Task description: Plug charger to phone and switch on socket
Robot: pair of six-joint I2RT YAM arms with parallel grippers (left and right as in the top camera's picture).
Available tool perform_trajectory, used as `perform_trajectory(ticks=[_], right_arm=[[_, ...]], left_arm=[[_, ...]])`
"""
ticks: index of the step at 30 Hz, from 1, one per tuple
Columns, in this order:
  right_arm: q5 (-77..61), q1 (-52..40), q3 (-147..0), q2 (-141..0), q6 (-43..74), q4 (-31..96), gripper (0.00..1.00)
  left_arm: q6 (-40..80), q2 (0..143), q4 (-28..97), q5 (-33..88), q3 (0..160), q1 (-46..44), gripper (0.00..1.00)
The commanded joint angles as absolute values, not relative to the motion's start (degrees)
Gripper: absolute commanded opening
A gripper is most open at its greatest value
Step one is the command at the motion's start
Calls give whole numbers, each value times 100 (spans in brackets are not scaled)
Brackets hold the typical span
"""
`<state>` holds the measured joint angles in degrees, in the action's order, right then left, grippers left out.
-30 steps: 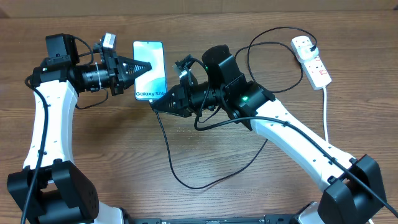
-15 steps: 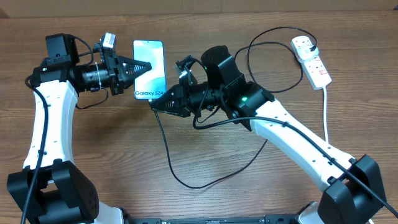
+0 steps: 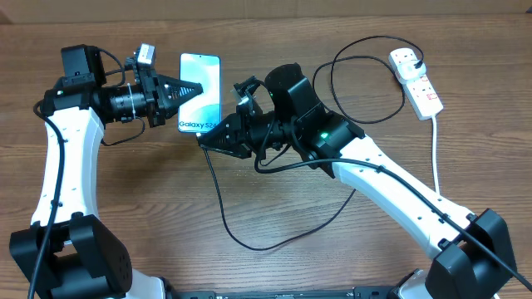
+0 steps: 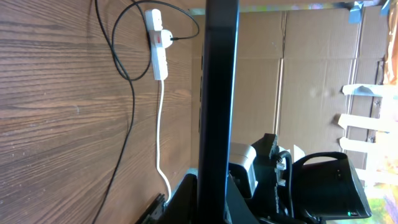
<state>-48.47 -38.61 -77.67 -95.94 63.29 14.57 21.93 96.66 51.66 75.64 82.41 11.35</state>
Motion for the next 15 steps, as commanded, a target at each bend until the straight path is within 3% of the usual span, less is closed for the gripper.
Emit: perform_trajectory(ticks=[1,6,15], right_arm=[[-3966,-3765,-7883,-9570,6427,1334,10],[-3964,-3763,-7883,-9570,6403,1374,23],[-3723,-3695,-7883,-9570,6051,1747,27]], left_arm=[[2185,9557,5301,8289,8252,963,4],[2189,9557,5293,8047,8252,972,4],[2528,9557,4786,7017,8252,1103,4]])
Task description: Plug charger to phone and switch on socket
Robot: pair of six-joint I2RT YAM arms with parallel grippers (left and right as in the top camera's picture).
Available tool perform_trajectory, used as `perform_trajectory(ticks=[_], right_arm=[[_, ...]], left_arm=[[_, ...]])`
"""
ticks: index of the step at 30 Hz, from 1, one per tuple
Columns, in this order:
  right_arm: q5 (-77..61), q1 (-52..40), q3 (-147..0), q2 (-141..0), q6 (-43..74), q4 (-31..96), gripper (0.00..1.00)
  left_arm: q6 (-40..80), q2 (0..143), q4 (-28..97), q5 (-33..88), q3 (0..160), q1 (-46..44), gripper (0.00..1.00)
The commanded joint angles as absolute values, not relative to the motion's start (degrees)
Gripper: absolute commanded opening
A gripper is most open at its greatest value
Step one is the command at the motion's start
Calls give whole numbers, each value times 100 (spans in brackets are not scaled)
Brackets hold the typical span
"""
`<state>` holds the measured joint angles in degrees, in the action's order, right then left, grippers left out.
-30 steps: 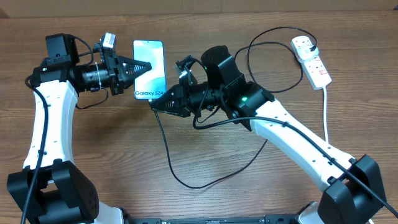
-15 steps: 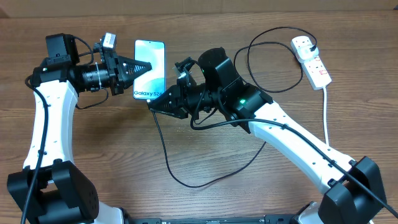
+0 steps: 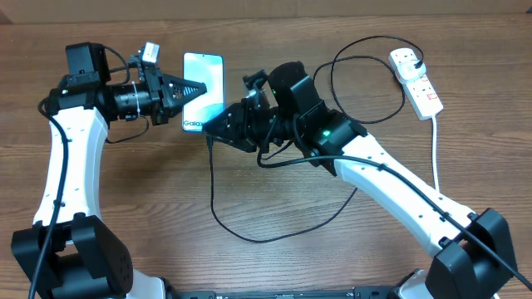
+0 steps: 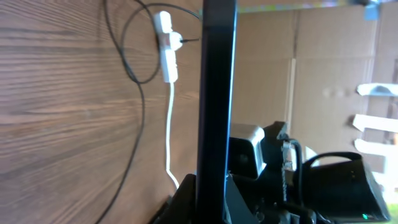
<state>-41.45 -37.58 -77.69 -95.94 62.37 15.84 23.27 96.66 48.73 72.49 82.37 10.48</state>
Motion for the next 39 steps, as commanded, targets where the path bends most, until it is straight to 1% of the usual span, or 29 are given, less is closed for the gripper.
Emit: perform_trajectory(ticks=[1,4,8,12,14,16,19,23,26,28,32,35,39], right_arm=[[-3682,-3695,-7883,-9570,5979,1817,27],[-3531,-3695,-7883,-9570,5645,1999,27],[-2969,-3695,-7883,-9577,5349,2523,27],[-2477,-3695,-7881,-9625,5120,3048,33],[-2255,-3697,-7872,-9682,5043,3205,34],[-1949,-3708,-7872,-9789,5015,3347,39],[-1603,-3712,-7872,-9992,4462,3332,46],[-1837,-3710,-7885,-10368,3640,3273,56],[-2246,-3699,-8047,-10595,3188,3376,58],[-2366,-3695,-8374,-10772,2899,3706,59],[-2217,-3695,-9596,-11310,2193,5030,59],[-1776,-3693,-10943,-11942,1916,6130,58],[-1806,-3695,-11209,-12105,1957,6038,58]], left_arm=[[2534,9557,4768,6958,8252,1127,4],[2534,9557,4661,6543,8252,1173,4],[2626,9557,4600,5295,8252,1199,4],[2637,9557,4626,4265,8252,1199,4],[2637,9557,4681,3730,8252,1199,4],[2641,9557,4807,3083,8252,1199,4],[2764,9557,5024,2165,8252,1199,4],[3009,9557,5400,972,8252,1199,4],[3006,9557,5557,681,8252,1199,4],[3002,9557,5577,705,8252,1197,4],[2877,9557,5529,779,8252,1122,4],[2246,9557,5411,744,8252,753,5],[1879,9561,5306,642,8252,355,4]])
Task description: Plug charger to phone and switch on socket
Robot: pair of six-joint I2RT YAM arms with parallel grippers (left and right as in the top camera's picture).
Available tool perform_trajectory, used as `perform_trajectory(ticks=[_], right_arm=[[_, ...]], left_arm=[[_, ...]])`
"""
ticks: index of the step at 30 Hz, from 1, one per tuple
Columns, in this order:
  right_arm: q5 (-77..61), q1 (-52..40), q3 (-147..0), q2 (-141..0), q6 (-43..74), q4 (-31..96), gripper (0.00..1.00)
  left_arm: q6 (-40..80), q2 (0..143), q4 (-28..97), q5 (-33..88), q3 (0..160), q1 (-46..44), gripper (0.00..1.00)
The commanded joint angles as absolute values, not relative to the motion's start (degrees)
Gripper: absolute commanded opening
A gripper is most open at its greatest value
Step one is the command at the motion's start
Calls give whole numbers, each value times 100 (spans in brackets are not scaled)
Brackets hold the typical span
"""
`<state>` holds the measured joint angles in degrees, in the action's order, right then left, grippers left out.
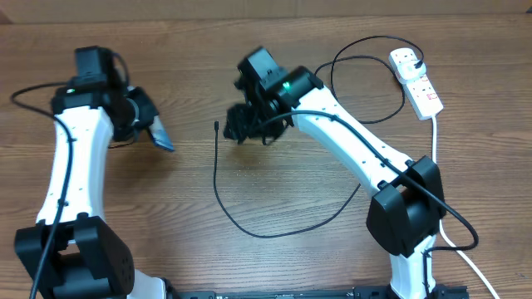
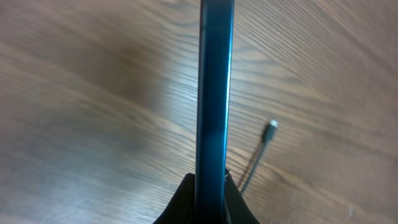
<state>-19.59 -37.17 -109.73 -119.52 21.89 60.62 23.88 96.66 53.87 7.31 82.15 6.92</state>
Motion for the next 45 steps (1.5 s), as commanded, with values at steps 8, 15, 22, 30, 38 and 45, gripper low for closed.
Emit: perform_trajectory(ticks=[8,15,22,30,38,45], right_arm=[[-1804,-3695,-11209,-12110,2270,5878,59],[-1800,-3662,-11196,-12110,2270,6027,63],[-1584,-3660,-11181,-12110,2270,6169,63],[-1568,-3444,-11181,-12110,2270,6372,63],[-1656,-2860,-11181,-12110,2265,6967,60],[-1656,-2519,-11181,-12110,2244,7194,54]], left_arm=[[1739,9955,5015,384,8252,-78,4],[1446,10698,4915,419,8252,-91,4],[1363,10908,4654,607,8252,-220,4],[1107,11002,4136,432,8252,-593,4],[915,11371,3983,56,8252,-843,4],[873,11430,3962,-64,8252,-845,4]])
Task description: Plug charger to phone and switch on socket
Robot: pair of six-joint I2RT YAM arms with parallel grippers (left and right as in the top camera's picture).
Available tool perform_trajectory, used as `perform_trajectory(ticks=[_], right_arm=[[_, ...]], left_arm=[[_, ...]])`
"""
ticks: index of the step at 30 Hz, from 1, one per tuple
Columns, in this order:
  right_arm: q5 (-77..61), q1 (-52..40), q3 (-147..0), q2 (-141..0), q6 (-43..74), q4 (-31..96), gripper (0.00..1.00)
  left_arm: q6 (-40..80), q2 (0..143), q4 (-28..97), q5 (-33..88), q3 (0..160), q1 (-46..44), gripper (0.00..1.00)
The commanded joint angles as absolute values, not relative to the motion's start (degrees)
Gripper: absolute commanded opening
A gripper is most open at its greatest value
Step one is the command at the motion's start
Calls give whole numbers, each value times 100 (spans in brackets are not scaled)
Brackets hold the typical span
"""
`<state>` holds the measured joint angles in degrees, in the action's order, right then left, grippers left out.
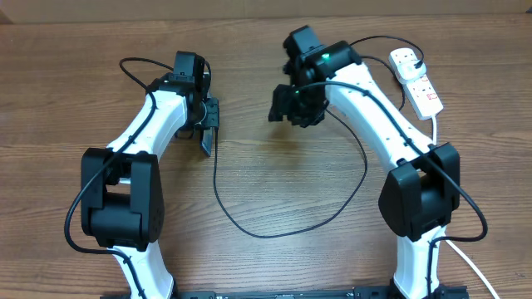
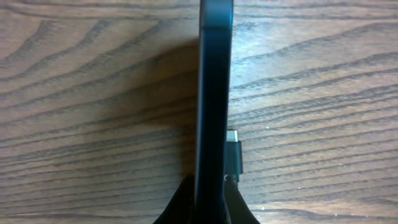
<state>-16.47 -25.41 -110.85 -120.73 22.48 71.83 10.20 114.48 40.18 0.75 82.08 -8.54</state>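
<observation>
My left gripper (image 2: pixel 210 194) is shut on the dark phone (image 2: pixel 214 87), held edge-on just above the wooden table. In the overhead view the phone (image 1: pixel 205 143) hangs below the left gripper (image 1: pixel 207 124). The charger plug (image 2: pixel 233 157) lies on the table right beside the phone's edge, loose at the end of the black cable (image 1: pixel 249 232). My right gripper (image 1: pixel 289 106) hovers to the right of the plug, apart from the cable end; its jaws are not readable from above. The white socket strip (image 1: pixel 418 83) lies at the far right with the charger plugged into it.
The black cable loops wide across the table's middle and up to the socket strip. A white mains lead (image 1: pixel 435 158) runs from the strip toward the front right. The left arm's own black wire (image 1: pixel 137 65) arcs behind it.
My left gripper has carried the phone from the left side to right beside the loose charger plug, now edge-on. The right gripper has moved right and back, away from the plug.
First the left gripper held the phone screen-up with the right gripper and the cable end at its bottom edge, then closer still. Later the arms were apart, the plug lying loose on the table. Now the phone stands next to that plug.
</observation>
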Motion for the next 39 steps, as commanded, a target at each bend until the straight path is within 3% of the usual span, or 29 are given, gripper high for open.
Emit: perform_trajectory(ticks=[1,12,28,39], right_arm=[[-1656,-2508,-11181,-12110,2244,7194,54],[-1656,-2506,-11181,-12110,2246,7172,54],[-1385,-2460,-11181,-12110,2246,7332,55],[-1354,-1645,-11181,-12110,2222,8031,58]], left_arm=[[875,11432,3959,-62,8252,-845,4],[908,11507,3970,493,8252,-989,4],[1651,11614,3774,1103,8252,-1944,4],[2108,11614,3472,1514,8252,-2604,4]])
